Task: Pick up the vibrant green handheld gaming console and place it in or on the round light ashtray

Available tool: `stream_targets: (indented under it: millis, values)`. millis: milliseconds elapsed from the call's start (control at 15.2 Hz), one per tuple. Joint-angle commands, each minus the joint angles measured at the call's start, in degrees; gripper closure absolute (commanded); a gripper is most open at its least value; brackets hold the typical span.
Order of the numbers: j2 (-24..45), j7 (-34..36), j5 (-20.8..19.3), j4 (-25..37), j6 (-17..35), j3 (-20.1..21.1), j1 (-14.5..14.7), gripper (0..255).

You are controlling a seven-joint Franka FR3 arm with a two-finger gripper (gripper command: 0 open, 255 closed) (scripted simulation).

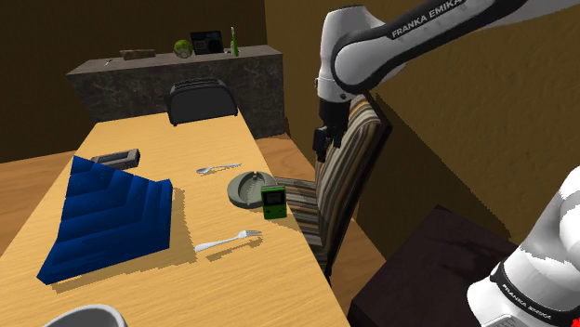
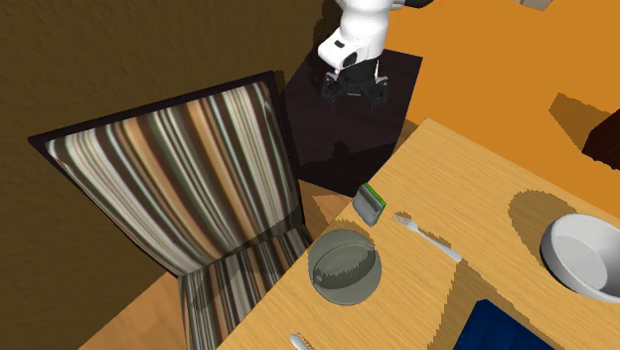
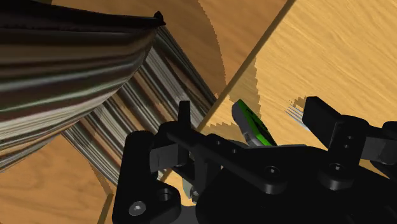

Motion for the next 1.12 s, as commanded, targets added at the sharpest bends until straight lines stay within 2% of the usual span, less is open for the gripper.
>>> stream_targets:
  millis: [0,396,792,1056]
  values:
    - [4.1,-0.4,-0.5,2.0,2.1,0.6,0.5,0]
    - [16.9,-1.4,-3.0,9.3,7.1,2.1,2.1,0]
    - [29.4,-2.0,-6.1,18.5,9.8,2.9,4.2,0]
    - [31.4,-1.7,-6.5,18.0,12.3,2.7,4.4,0]
